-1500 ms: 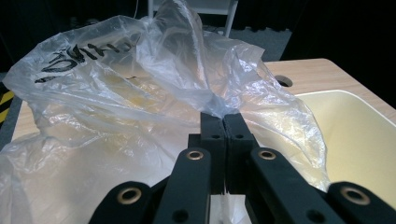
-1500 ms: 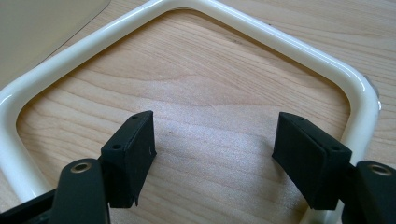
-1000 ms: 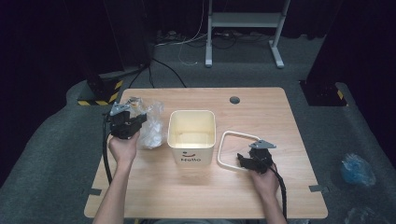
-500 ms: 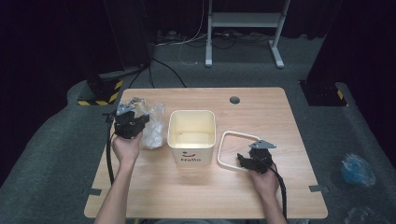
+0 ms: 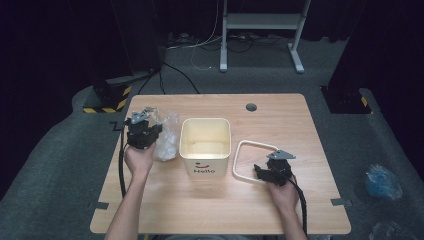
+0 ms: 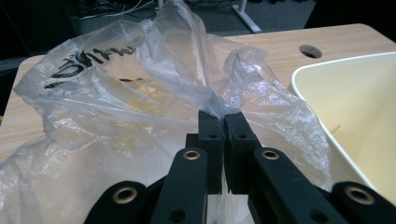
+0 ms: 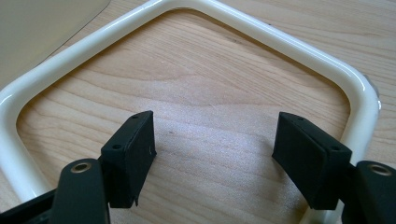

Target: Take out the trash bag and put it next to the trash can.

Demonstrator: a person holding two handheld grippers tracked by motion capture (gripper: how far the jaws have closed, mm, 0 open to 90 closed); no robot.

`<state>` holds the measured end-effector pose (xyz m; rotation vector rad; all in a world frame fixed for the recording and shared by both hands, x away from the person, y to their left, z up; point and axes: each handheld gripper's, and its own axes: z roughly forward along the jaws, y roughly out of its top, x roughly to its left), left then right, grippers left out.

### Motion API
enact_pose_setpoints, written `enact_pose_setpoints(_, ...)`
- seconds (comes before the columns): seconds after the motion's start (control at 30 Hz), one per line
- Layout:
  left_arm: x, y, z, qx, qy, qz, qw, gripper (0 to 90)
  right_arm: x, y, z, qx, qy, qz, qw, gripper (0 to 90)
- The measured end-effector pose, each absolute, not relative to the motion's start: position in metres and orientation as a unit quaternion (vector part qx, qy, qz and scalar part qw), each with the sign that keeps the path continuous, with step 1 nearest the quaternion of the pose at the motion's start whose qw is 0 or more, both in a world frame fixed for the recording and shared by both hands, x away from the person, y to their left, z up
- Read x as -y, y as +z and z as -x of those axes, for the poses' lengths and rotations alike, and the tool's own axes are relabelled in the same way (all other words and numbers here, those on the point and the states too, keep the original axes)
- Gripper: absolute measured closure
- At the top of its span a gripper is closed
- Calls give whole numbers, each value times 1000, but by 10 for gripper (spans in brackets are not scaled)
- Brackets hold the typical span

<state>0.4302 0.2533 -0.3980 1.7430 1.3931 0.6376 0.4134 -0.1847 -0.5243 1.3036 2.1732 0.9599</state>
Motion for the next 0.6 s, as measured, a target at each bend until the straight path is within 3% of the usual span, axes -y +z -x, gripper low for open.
enact_pose_setpoints(0.3,-255,-407,-432,-559,246,-687,394,835,185,-524,-413,-784,346,-469,215,293)
enact_pose_setpoints(0.6,-255,-406,-431,-561,248,-690,383,733,185,-524,-413,-783,346,-470,214,294)
